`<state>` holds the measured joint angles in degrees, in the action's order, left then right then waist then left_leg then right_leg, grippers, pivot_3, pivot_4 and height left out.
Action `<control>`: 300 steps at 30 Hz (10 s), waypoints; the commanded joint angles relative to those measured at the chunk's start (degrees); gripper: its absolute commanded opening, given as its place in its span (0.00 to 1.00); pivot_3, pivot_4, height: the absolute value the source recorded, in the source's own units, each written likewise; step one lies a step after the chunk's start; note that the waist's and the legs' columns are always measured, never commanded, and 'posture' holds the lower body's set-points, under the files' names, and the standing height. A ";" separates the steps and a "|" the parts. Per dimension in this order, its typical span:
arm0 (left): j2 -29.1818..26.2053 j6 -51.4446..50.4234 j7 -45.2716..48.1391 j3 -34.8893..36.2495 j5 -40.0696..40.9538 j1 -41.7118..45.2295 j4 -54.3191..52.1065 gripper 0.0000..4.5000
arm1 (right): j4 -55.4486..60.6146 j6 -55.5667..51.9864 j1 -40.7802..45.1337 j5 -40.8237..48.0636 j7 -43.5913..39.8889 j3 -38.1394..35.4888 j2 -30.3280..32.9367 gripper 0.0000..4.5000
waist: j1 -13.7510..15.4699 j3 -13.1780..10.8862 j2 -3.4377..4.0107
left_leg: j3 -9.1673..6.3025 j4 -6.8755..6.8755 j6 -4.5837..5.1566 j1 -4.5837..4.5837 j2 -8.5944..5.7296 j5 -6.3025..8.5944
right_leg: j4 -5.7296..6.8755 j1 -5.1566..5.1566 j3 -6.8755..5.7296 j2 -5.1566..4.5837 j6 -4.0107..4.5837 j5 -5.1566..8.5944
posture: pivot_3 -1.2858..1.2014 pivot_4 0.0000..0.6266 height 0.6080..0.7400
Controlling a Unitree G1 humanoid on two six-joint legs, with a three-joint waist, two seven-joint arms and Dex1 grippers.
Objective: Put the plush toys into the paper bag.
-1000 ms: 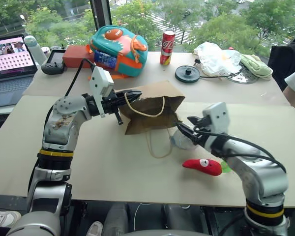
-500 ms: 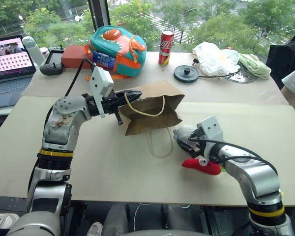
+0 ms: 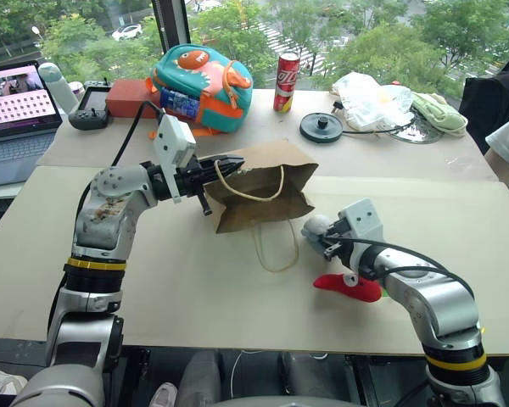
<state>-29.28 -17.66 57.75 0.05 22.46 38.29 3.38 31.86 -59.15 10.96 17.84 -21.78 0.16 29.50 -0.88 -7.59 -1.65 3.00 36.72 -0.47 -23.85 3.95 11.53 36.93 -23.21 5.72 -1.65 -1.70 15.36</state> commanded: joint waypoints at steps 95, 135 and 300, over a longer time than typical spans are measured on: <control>0.13 -1.83 1.41 0.14 0.89 0.58 -1.57 0.00 | 5.65 6.28 -18.62 4.50 -20.70 -7.07 32.13 0.61 | 0.09 -0.08 0.08 | -0.08 0.03 0.08 -0.02 -0.05 0.05 | -0.14 0.08 0.01 -0.01 -0.13 0.08 | 0.52 0.24 0.91; 0.42 -1.84 1.44 -0.32 0.78 0.82 -1.30 0.00 | -9.84 -3.26 27.79 -4.62 2.46 20.70 -0.75 0.01 | 0.15 -0.09 0.11 | -0.14 0.05 0.09 -0.23 -0.04 0.05 | -0.01 -0.14 0.02 0.04 0.03 0.00 | 0.52 0.24 0.91; -4.02 -8.94 0.82 -0.50 6.00 -16.92 -7.21 1.00 | -14.58 3.22 31.82 3.98 -2.59 16.78 -6.76 0.01 | 0.05 -0.12 0.16 | -0.23 -0.13 0.08 -0.40 0.00 0.05 | 0.11 -0.48 -0.06 0.07 0.21 0.10 | 0.52 0.24 0.91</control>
<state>-33.52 -28.12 58.80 -0.52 28.81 21.19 -1.12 16.64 -57.51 41.59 22.78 -24.63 17.87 23.16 -0.83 -7.70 -1.49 2.77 36.59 -0.39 -24.26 3.95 11.58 37.05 -23.70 5.66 -1.58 -1.49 15.46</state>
